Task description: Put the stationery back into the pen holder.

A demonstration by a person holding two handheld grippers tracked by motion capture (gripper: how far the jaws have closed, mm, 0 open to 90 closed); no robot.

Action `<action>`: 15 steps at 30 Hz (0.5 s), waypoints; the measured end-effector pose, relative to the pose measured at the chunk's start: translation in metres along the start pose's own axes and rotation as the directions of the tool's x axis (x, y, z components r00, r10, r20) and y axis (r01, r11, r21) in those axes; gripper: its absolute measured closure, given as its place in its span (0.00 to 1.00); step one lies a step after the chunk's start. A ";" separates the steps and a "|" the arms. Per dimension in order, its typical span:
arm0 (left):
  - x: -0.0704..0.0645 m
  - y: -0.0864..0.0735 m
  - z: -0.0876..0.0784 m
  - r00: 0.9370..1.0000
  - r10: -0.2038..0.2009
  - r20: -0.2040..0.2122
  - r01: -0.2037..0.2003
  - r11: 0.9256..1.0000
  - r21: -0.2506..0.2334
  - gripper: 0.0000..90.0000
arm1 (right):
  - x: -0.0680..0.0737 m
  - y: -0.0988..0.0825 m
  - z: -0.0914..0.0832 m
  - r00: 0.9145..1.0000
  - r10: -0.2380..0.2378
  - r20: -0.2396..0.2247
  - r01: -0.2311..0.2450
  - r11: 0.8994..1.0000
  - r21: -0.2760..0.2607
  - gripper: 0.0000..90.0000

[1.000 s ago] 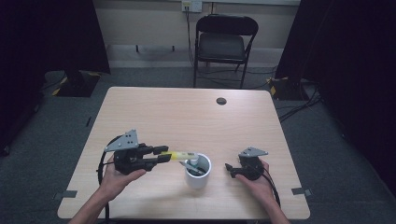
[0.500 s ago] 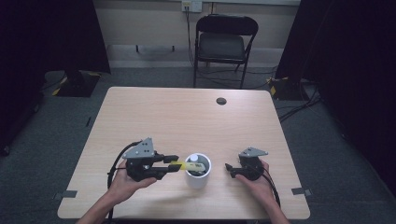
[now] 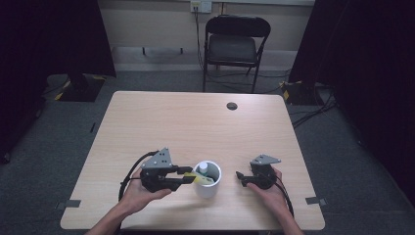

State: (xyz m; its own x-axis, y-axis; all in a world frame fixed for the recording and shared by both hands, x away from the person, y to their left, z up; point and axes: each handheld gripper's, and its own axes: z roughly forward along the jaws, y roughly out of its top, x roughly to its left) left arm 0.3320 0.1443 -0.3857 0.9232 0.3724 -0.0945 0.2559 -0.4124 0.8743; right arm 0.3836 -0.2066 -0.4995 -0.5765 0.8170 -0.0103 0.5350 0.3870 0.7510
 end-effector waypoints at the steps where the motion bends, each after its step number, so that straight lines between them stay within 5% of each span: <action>1: 0.000 0.000 0.000 1.000 -0.005 -0.001 0.005 1.000 0.000 0.75 | 0.000 0.000 0.000 1.000 0.001 0.000 -0.001 1.000 0.001 0.31; 15: 0.003 0.002 -0.001 1.000 -0.025 0.005 0.026 0.998 -0.061 0.65 | 0.000 0.000 0.000 1.000 0.001 0.000 -0.001 1.000 0.001 0.31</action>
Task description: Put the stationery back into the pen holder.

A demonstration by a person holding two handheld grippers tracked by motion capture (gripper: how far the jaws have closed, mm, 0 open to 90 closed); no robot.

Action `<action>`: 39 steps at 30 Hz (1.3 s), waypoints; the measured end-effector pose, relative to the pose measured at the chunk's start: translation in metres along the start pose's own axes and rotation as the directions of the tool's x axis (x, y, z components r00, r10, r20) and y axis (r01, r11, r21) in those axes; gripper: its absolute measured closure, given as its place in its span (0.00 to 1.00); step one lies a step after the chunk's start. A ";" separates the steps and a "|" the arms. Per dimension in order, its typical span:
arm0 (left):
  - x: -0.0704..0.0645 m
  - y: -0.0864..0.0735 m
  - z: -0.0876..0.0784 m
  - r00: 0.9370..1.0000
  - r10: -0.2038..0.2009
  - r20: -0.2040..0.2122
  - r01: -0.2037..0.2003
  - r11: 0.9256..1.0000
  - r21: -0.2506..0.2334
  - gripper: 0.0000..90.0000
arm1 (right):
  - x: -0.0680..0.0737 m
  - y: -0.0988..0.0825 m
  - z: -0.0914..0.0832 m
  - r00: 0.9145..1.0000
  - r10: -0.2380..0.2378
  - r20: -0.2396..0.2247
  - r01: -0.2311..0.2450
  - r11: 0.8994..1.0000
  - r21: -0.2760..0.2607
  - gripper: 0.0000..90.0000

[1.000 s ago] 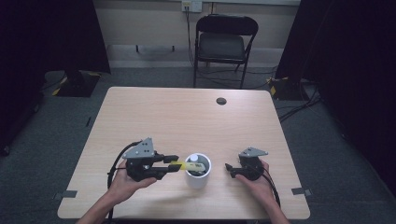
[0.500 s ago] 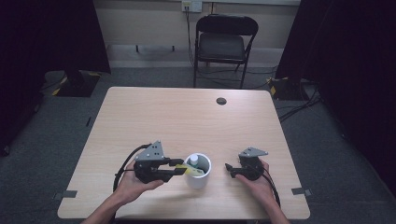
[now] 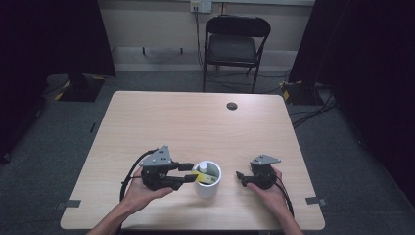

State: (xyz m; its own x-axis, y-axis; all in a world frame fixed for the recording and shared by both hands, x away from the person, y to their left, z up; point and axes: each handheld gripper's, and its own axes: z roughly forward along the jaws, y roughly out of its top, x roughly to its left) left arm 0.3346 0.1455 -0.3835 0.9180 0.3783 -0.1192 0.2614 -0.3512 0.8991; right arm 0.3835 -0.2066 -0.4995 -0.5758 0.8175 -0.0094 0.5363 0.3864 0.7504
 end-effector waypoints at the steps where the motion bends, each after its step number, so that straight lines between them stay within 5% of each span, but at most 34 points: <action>1: 0.000 0.000 -0.001 1.000 0.000 -0.002 0.000 1.000 -0.011 0.65 | 0.000 0.000 0.000 1.000 0.000 -0.001 0.000 1.000 -0.001 0.31; 12: 0.011 -0.009 -0.023 0.999 -0.023 -0.045 0.021 0.999 -0.039 0.68 | 0.000 0.000 0.000 1.000 0.000 0.001 0.000 1.000 0.000 0.31; 20: 0.022 -0.020 -0.040 0.991 -0.065 -0.119 0.061 0.997 -0.042 0.56 | 0.000 0.000 0.000 1.000 0.002 0.000 -0.002 1.000 0.000 0.31; 24: 0.029 -0.027 -0.049 0.979 -0.068 -0.192 0.064 0.998 -0.026 0.45 | 0.000 0.000 0.000 1.000 0.002 0.000 -0.002 1.000 0.000 0.31; 33: 0.049 -0.048 -0.063 0.949 -0.126 -0.287 0.135 0.991 0.011 0.37 | 0.000 0.000 0.000 1.000 0.002 0.000 -0.002 1.000 0.000 0.31; 35: 0.052 -0.053 -0.066 0.936 -0.123 -0.330 0.143 0.989 0.036 0.32 | 0.000 0.000 0.000 1.000 0.002 0.000 -0.002 1.000 0.000 0.31; 39: 0.056 -0.059 -0.074 0.920 -0.124 -0.371 0.152 0.987 0.047 0.27 | 0.000 0.000 0.000 1.000 0.002 0.001 -0.002 1.000 0.000 0.31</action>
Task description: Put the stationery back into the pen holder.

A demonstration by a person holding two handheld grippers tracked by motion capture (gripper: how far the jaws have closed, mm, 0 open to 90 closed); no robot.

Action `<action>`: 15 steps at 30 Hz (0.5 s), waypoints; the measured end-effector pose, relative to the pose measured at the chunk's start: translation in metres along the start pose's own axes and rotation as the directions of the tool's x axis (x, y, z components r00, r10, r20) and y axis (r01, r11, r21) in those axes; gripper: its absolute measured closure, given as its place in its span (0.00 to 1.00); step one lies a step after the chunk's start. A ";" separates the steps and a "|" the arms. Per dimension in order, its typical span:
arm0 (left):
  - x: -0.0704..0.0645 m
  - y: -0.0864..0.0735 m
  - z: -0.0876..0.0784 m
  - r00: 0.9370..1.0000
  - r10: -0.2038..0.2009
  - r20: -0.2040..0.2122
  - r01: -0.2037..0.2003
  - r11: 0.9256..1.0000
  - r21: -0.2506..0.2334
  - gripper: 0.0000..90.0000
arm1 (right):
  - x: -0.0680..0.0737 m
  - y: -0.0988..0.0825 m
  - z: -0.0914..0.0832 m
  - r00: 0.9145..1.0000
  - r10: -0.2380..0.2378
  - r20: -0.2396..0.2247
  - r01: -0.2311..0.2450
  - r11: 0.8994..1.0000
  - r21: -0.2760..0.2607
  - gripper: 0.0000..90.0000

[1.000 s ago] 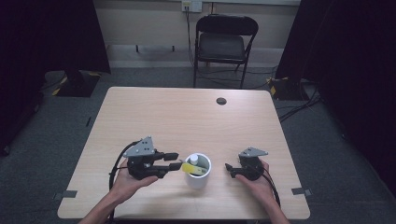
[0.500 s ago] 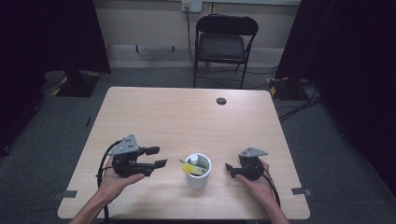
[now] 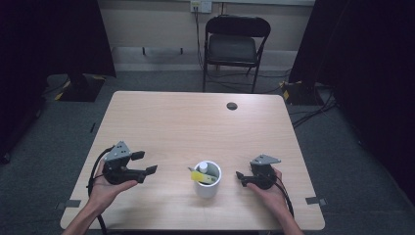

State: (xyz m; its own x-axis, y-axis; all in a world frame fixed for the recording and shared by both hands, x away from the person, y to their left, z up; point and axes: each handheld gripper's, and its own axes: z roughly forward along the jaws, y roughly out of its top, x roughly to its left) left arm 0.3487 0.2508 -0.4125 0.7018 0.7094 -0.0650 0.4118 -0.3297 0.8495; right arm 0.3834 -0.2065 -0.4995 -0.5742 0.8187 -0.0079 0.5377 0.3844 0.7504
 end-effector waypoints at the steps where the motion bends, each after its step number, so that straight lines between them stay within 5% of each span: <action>1: 0.003 -0.002 -0.001 1.000 -0.009 -0.007 0.009 1.000 0.007 0.26 | 0.000 0.000 0.000 1.000 0.000 0.000 0.000 1.000 0.000 0.31; 8: 0.023 -0.025 0.000 0.996 -0.063 -0.064 0.067 0.996 0.053 0.22 | 0.000 0.000 0.000 1.000 0.000 0.001 0.000 1.000 0.001 0.31; 15: 0.041 -0.043 0.011 0.980 -0.112 -0.162 0.135 0.982 0.135 0.21 | 0.000 0.000 0.000 1.000 0.000 0.000 0.000 1.000 0.000 0.31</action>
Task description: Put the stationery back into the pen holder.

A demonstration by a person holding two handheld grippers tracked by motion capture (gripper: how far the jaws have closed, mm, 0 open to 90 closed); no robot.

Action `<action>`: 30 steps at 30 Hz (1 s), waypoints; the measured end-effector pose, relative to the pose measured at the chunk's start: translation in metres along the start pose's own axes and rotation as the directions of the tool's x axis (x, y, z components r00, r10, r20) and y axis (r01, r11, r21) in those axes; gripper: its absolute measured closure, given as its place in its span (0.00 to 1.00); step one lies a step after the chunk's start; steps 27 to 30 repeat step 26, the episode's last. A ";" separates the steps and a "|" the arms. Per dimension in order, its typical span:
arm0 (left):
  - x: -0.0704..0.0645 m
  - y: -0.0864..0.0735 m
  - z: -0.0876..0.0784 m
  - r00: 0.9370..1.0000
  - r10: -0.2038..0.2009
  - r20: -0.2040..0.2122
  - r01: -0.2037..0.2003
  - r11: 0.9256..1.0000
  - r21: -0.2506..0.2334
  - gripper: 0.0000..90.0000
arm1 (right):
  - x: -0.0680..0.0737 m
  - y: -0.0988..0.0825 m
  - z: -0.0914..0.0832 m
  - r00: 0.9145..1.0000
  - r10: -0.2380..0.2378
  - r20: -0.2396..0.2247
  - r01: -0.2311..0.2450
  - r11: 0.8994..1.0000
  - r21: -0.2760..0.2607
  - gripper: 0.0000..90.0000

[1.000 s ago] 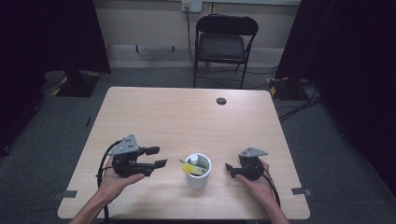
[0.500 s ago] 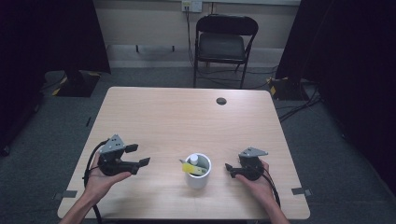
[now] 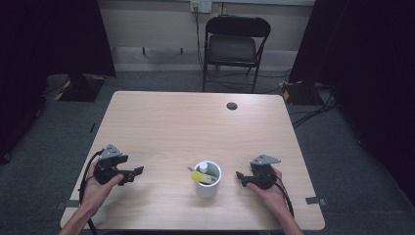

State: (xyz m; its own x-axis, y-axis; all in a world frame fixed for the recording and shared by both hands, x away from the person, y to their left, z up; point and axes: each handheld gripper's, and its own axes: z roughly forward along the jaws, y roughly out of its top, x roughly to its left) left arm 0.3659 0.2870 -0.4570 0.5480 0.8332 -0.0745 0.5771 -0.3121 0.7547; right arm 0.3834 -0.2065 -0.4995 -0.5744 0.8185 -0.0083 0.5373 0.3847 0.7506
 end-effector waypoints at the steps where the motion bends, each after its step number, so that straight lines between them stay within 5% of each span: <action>1: 0.003 -0.003 0.002 1.000 0.005 -0.022 -0.005 1.000 0.012 0.21 | 0.000 0.000 0.000 1.000 -0.001 0.000 0.001 1.000 0.000 0.31; 6: 0.010 -0.012 0.010 0.997 -0.025 -0.071 0.029 0.998 0.060 0.21 | 0.000 0.000 0.000 1.000 0.000 0.001 0.000 1.000 0.001 0.31; 11: 0.010 -0.025 0.017 0.994 0.054 -0.092 -0.042 0.991 0.130 0.18 | 0.000 0.000 0.000 1.000 0.000 0.000 0.000 1.000 0.000 0.31; 15: 0.015 -0.030 0.022 0.996 0.020 -0.089 -0.009 0.994 0.113 0.15 | 0.000 0.000 0.000 1.000 0.000 0.000 0.000 1.000 0.000 0.31; 20: 0.021 -0.037 0.025 0.994 0.012 -0.104 -0.005 0.998 0.067 0.00 | 0.000 0.000 0.000 1.000 0.000 0.002 0.000 1.000 0.000 0.31; 30: 0.021 -0.037 0.026 0.995 0.003 -0.101 0.003 0.998 0.061 0.00 | 0.000 0.000 0.000 1.000 0.001 -0.004 -0.001 1.000 0.001 0.30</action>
